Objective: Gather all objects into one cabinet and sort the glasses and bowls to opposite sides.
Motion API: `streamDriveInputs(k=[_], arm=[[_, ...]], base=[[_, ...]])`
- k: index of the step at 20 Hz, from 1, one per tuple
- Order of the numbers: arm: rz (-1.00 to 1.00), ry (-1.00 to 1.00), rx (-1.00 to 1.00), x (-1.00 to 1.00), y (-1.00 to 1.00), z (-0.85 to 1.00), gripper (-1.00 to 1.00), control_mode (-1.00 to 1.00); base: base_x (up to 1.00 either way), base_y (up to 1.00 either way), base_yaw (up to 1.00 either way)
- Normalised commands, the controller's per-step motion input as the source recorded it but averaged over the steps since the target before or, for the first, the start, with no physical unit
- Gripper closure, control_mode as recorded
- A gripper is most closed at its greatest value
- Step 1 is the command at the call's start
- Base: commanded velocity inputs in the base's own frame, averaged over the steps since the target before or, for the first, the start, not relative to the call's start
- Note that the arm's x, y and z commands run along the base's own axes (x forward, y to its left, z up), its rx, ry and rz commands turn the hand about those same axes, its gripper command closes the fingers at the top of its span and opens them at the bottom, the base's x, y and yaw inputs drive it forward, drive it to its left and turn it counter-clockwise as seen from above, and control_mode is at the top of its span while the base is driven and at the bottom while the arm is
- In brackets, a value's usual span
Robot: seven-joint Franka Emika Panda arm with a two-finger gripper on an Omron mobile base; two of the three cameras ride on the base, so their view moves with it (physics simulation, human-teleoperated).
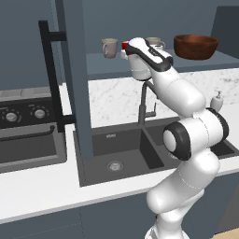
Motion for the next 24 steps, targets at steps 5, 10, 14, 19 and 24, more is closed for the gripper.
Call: streamDriveInputs(k=[5, 10, 14, 19, 24], arm=[[0.01, 0.00, 0.00, 0.04, 0.00, -0.03, 1.00, -1.00], [0.01, 0.00, 0.00, 0.14, 0.00, -0.09, 1.00, -1.00], [0.00, 0.01, 0.01, 0.04, 0.00, -0.23, 1.00, -1.00], [0.02, 0.00, 0.00, 0.20, 0.00, -0.23, 1.00, -1.00], [0.01, 0.00, 0.00, 0.23, 0.00, -0.12, 1.00, -1.00]], base=[[0.00, 0.00, 0.00], [0.00, 0.00, 0.00], [0.00, 0.00, 0.00], [0.00, 0.00, 0.00], [0.00, 0.00, 0.00]])
